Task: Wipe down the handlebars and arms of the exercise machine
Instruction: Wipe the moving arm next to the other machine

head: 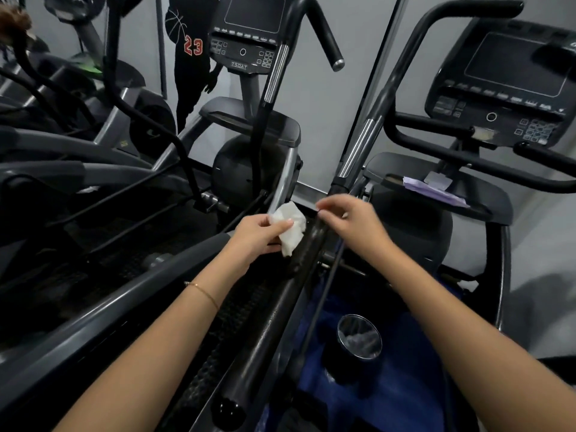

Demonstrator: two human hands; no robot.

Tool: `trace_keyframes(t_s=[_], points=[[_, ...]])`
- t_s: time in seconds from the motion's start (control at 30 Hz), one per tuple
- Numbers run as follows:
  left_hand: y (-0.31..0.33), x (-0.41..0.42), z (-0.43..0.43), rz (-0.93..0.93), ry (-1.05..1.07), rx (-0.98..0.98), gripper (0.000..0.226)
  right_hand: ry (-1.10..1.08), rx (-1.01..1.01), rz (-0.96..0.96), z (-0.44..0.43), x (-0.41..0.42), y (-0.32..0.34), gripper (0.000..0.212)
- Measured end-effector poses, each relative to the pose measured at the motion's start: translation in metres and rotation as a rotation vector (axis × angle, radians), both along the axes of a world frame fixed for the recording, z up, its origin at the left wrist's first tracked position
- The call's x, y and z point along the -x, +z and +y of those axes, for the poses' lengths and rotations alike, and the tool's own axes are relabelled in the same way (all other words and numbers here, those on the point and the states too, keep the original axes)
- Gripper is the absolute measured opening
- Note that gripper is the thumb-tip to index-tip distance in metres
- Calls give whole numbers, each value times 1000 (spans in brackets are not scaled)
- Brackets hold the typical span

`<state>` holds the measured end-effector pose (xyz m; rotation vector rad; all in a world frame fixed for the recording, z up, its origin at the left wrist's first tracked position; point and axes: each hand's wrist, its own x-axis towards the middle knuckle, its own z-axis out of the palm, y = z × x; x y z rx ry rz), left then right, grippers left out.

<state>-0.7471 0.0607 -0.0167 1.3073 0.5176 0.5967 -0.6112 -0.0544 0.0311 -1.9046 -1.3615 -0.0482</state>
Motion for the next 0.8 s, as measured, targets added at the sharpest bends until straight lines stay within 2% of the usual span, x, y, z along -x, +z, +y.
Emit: trace_keyframes(t_s=[0.1, 0.2, 0.27, 0.37, 0.47, 0.57, 0.63, 0.7, 0.8], points=[[1, -24, 15, -34, 171, -39, 15, -212, 216, -487, 12, -40, 22, 41], [1, -53, 24, 88, 315, -341, 14, -272, 560, -736, 25, -75, 35, 64], [5, -71, 24, 144, 328, -478, 11, -284, 703, -838, 32, -88, 36, 66], [10, -95, 23, 172, 345, -592, 22, -284, 801, -879, 37, -98, 30, 61], [15, -113, 22, 164, 354, -670, 26, -256, 813, -873, 33, -104, 26, 62], [15, -124, 7, 118, 178, -845, 32, -221, 817, -860, 29, -108, 33, 66], [9, -128, -6, 253, 65, -1020, 40, -203, 804, -849, 30, -111, 34, 68], [0, -125, -12, 366, 44, -1061, 46, -195, 784, -824, 29, -112, 32, 70], [-17, -116, -7, 304, 86, -1067, 29, -187, 759, -800, 29, -114, 28, 74]])
